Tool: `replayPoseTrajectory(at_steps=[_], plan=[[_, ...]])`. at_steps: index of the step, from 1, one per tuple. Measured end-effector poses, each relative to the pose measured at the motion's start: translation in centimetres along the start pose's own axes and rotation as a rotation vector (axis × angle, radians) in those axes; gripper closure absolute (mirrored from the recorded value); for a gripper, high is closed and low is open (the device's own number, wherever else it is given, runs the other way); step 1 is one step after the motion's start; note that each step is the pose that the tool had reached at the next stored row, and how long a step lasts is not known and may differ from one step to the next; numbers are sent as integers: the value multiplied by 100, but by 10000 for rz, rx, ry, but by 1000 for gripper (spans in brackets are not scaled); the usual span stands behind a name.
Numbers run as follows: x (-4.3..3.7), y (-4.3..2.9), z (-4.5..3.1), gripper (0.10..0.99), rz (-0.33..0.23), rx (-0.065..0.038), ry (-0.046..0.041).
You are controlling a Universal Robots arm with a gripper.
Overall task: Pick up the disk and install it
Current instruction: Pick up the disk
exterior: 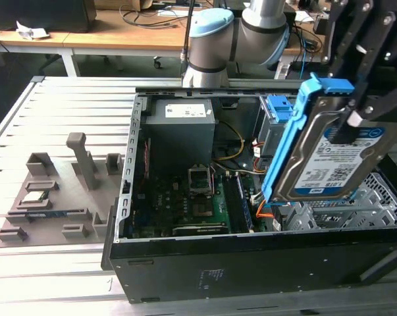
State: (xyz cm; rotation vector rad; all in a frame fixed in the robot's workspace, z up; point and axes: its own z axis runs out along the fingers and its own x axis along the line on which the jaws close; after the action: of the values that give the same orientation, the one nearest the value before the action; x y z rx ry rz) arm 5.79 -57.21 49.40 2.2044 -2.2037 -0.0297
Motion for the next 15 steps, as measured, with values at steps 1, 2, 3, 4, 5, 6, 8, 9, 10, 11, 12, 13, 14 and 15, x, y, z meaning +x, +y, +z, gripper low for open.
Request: replayPoseTrajectory(at_steps=[1,2,3,4,5,6,8,9,10,11,12,13,14,15], plan=[[0,-35,0,722,1,-6,0],[0,-78,-1,722,-1,-11,-1],[0,-114,-1,722,-1,-17,0],[0,-156,-1,722,0,-23,-1],[0,-184,-2,722,0,-28,-1],[0,-235,-2,722,0,-36,0],[0,-304,-3,722,-1,-47,-1],[0,-344,-3,722,0,-54,-1],[0,-376,-3,722,0,-59,-1],[0,-431,-4,722,-1,-68,0],[0,-460,-3,722,-1,-73,-1],[0,-498,-4,722,-1,-78,-1],[0,-528,-4,722,0,-83,-1],[0,-551,-4,722,0,-85,-1]])
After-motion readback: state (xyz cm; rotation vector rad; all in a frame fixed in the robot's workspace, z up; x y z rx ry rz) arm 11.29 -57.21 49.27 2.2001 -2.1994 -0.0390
